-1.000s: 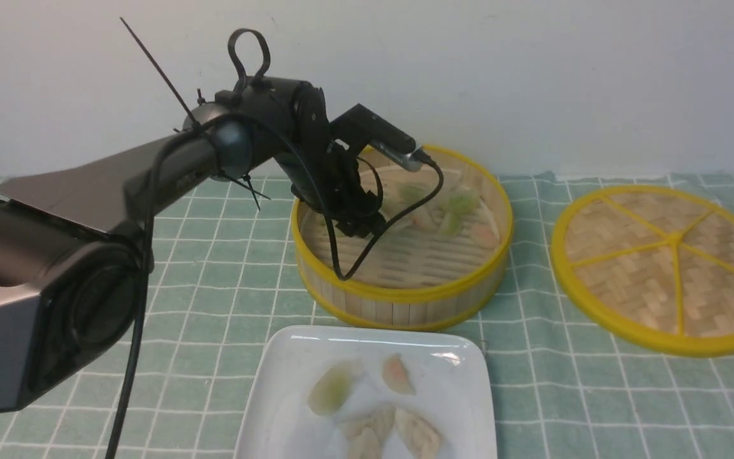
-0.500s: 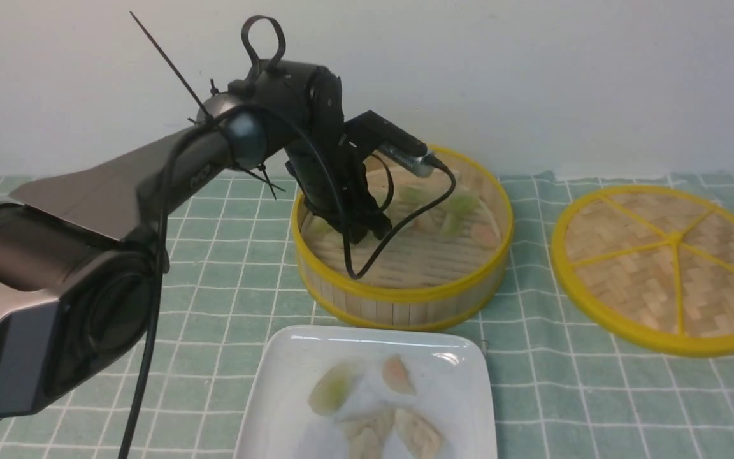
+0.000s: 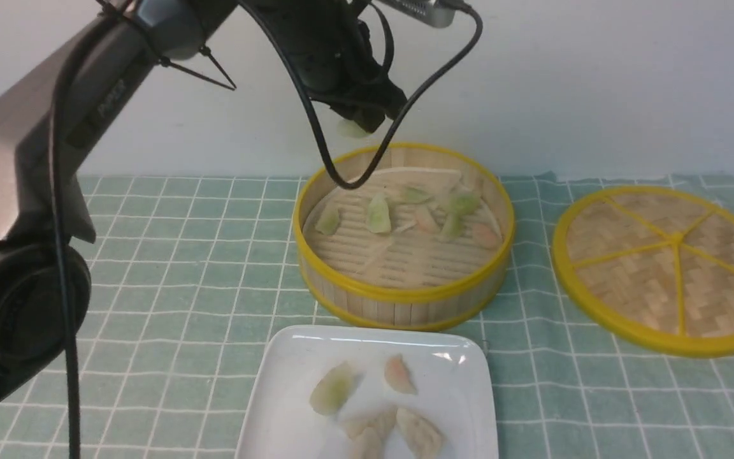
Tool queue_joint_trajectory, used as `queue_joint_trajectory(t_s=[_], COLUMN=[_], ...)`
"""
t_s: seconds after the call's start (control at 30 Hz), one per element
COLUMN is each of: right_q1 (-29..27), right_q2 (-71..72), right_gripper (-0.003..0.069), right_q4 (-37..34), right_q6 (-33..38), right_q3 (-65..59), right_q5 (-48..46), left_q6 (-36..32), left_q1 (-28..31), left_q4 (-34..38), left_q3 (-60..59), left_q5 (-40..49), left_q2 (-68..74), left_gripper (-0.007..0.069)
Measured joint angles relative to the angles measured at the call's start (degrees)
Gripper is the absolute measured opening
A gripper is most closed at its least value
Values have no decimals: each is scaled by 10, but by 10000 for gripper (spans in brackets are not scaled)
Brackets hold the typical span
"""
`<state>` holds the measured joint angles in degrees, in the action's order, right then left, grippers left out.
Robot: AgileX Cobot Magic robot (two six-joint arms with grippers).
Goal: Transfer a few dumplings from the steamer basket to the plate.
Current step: Use the left arm to put the dumpling into the plate
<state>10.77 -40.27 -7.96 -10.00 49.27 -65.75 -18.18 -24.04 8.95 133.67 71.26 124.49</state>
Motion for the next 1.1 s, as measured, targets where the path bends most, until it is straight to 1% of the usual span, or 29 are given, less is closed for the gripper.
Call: queue_joint_trajectory(t_s=[0.17,0.3,0.33,0.37,0.5,0.57,0.6,0.7,0.8,0.9,0.93,0.97,1.03,1.07,1.1], right_q1=[0,0,0,0,0,0,0,0,0,0,0,0,0,0,2], right_q2=[0,0,0,0,0,0,0,0,-7,-53,-57,-80,-136,-162,-199], right_gripper=[-15,-15,-15,-15,-15,-15,-15,-15,-15,-15,-15,-15,-15,-15,-13], right_q4=[0,0,0,0,0,0,0,0,-3,-34,-37,-49,-81,-89,-97], right_q6=[0,0,0,0,0,0,0,0,14,58,62,76,121,137,152], right_q3=[0,0,0,0,0,0,0,0,1,26,31,39,78,96,121], right_q5=[0,0,0,0,0,0,0,2,3,-14,-15,-19,-25,-26,-27], left_q6=[9,14,14,15,15,15,15,15,15,15,15,15,15,15,17], left_q1=[0,0,0,0,-1,-2,-5,-8,-8,-8,-8,-8,-8,-8,-8], left_q4=[3,12,12,24,50,53,57,78,86,89,89,90,91,92,93], left_q3=[-66,-174,-181,-244,-397,-432,-476,-547,-589,-614,-615,-616,-616,-616,-616], left_q5=[2,2,2,1,-2,-2,-4,-9,-12,-23,-25,-27,-27,-27,-27], left_q2=[-33,-86,-89,-114,-176,-188,-200,-206,-206,-206,-206,-206,-206,-206,-206], left_gripper=[165,165,165,165,165,165,165,165,165,168,173,187,259,306,377])
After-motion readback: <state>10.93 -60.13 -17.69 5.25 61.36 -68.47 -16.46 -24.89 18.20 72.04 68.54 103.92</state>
